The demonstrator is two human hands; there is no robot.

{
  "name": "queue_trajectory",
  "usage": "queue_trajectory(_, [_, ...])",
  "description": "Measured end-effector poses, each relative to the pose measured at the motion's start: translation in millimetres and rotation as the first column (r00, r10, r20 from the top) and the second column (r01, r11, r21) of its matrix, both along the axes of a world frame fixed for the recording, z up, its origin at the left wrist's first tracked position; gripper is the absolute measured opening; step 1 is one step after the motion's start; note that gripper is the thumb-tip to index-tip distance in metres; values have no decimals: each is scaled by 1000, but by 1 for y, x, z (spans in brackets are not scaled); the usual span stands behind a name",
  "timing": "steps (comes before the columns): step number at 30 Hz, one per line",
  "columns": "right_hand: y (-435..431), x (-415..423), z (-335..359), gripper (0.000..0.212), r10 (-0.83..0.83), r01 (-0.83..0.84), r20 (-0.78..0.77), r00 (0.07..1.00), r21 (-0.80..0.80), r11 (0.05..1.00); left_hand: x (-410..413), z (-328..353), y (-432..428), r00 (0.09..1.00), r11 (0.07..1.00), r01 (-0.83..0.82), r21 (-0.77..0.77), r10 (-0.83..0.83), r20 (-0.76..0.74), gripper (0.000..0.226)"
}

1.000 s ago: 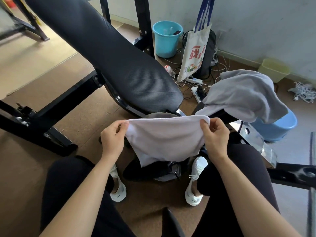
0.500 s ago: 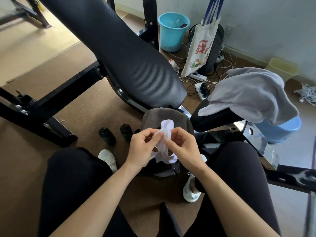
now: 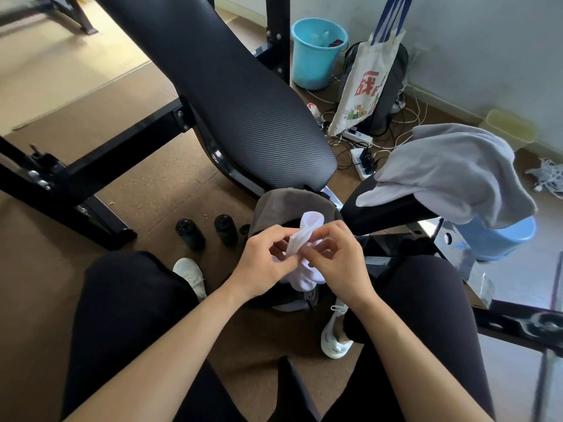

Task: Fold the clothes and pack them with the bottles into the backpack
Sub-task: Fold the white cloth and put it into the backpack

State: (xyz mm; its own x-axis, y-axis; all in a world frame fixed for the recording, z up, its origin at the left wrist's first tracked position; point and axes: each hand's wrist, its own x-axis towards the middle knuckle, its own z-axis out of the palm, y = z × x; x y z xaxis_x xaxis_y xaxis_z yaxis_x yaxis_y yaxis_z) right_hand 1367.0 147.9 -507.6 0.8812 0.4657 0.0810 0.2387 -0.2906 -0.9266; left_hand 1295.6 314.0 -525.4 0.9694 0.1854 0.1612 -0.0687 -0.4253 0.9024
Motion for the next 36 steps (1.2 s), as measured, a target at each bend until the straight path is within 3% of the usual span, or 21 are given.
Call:
queue_trajectory(3, [-1,4,8,54,51,-43,135,990,-61,997,0,0,2,999,1000,3,4,-4,40,35])
queue_trajectory(5, [-2,10,18,72,151,-142,105,983,-94,985,0,4,4,998,1000,17,-11,-16,67,34])
queue_trajectory(6, [-2,13,24,68,200,-194,47,979,-114,974,0,7,5,997,999,23,-35,-20,77,34])
queue_trajectory(8, [-2,18,32,41,235,-241,-58,970,-153,958,0,12,8,996,991,29,-133,-18,84,33])
queue_trajectory(10, [-3,20,40,12,187,-203,-119,975,-135,970,0,14,10,997,978,6,-211,10,74,32])
queue_trajectory(11, [-3,19,44,9,156,-170,-126,980,-116,979,0,14,11,998,975,-11,-223,26,64,32])
queue_trajectory(15, [-2,14,62,12,92,-97,-112,989,-34,995,0,8,9,996,985,-77,-153,81,24,30])
queue_trajectory(20, [-2,8,74,15,64,-66,-63,996,-35,997,0,10,1,989,991,-39,-128,56,137,52])
queue_trajectory(26, [-4,0,86,14,111,-110,13,994,-51,993,3,11,-12,950,986,-135,-95,156,270,39])
queue_trajectory(30, [-7,-1,91,15,107,-97,107,988,-93,991,6,12,-20,942,993,-120,-14,118,313,56])
queue_trajectory(36, [-7,-2,90,11,82,-65,166,983,-106,992,9,-8,-33,974,987,-145,-72,155,166,54])
